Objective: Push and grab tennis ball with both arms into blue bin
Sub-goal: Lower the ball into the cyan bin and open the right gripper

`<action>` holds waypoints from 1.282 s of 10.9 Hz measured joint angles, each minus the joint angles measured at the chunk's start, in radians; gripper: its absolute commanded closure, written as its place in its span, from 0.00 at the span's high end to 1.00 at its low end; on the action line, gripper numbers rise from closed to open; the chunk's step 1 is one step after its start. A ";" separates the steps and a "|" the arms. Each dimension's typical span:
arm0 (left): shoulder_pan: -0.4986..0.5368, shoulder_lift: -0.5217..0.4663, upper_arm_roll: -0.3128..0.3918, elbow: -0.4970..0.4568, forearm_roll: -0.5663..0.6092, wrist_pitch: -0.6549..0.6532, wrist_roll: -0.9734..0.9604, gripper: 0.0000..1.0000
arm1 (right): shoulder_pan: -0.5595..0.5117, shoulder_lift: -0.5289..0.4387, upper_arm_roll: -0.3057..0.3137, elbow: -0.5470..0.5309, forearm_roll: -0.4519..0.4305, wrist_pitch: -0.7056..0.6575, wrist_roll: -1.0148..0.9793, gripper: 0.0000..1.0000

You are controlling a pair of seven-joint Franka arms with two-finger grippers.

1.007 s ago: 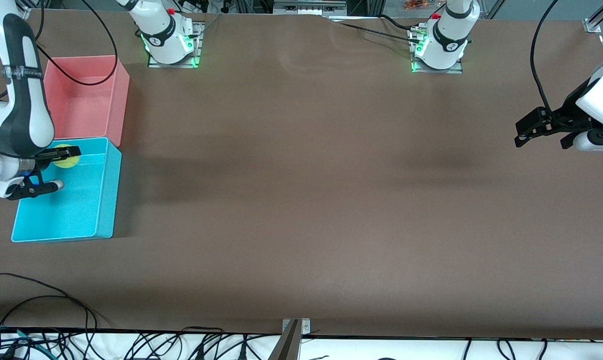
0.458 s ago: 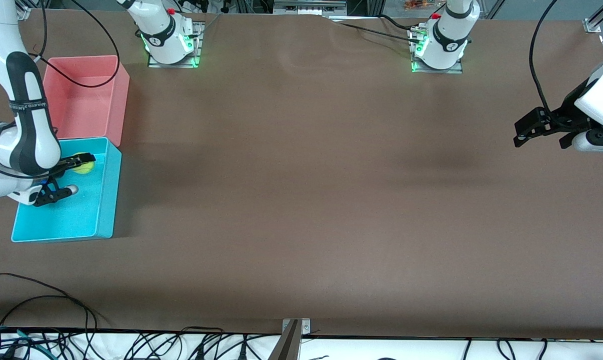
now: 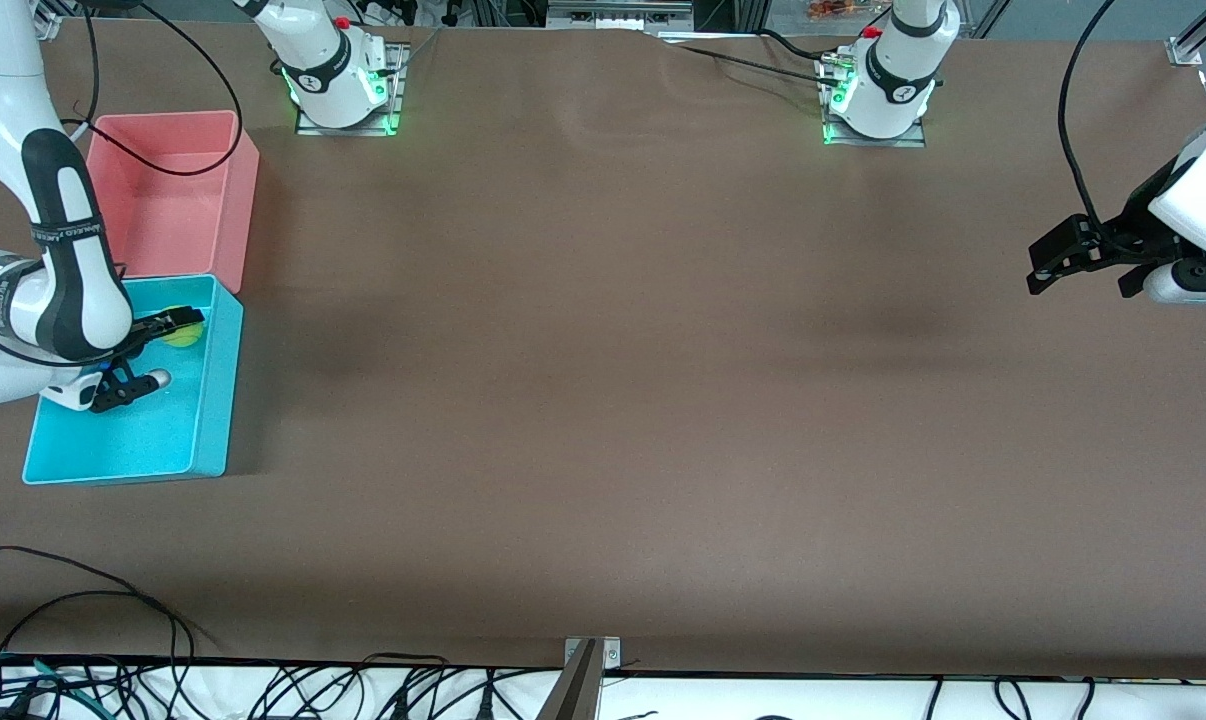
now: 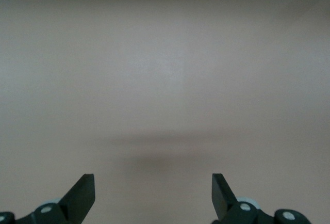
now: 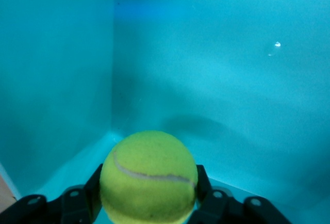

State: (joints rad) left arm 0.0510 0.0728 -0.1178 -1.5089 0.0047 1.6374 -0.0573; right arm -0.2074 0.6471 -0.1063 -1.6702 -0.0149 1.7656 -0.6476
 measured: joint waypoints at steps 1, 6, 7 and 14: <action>0.000 0.000 0.000 0.000 0.000 0.000 0.000 1.00 | 0.000 0.000 0.000 0.002 0.001 0.002 -0.001 0.83; 0.000 0.000 0.000 0.000 0.000 0.000 0.000 1.00 | 0.000 -0.006 0.002 0.025 0.008 0.001 -0.002 0.88; 0.000 0.000 0.000 0.000 0.000 0.000 0.000 1.00 | 0.000 -0.010 0.003 0.050 0.009 -0.009 -0.002 0.91; 0.000 0.000 0.000 0.000 0.000 0.000 -0.001 1.00 | 0.101 -0.069 0.021 0.371 0.010 -0.167 0.072 0.93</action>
State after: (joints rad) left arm 0.0511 0.0730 -0.1177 -1.5089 0.0047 1.6373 -0.0581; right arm -0.1066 0.5778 -0.0856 -1.2991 -0.0047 1.5987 -0.5760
